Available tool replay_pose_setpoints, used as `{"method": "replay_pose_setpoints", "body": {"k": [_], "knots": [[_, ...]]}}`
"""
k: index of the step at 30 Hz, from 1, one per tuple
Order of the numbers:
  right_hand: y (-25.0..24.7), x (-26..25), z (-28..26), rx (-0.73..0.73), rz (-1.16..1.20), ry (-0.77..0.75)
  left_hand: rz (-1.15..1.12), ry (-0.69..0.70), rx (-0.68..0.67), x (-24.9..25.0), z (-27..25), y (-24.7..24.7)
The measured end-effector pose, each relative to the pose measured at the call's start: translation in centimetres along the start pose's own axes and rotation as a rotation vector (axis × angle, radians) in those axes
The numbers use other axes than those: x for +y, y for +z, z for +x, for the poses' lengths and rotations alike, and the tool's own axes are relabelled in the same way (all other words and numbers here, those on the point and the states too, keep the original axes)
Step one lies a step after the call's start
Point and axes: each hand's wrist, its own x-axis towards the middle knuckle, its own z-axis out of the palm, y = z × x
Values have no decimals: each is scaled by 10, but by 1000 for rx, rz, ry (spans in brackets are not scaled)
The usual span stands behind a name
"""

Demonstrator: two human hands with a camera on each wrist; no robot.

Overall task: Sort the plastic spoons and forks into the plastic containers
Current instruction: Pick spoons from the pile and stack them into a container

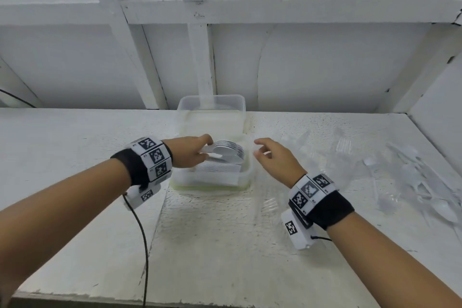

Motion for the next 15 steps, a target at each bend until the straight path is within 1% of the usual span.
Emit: {"method": "replay_pose_setpoints", "body": {"k": [4, 9, 11, 13, 15], "knots": [[9, 1, 11, -14, -41, 79, 119, 25, -50, 2, 16, 9], [18, 3, 14, -33, -85, 84, 212, 58, -63, 5, 26, 20], [20, 4, 14, -31, -84, 86, 292, 67, -50, 6, 29, 20], [22, 4, 13, -23, -71, 87, 377, 74, -9, 9, 30, 20], [23, 4, 13, -12, -59, 87, 351, 71, 38, 10, 33, 21]]}}
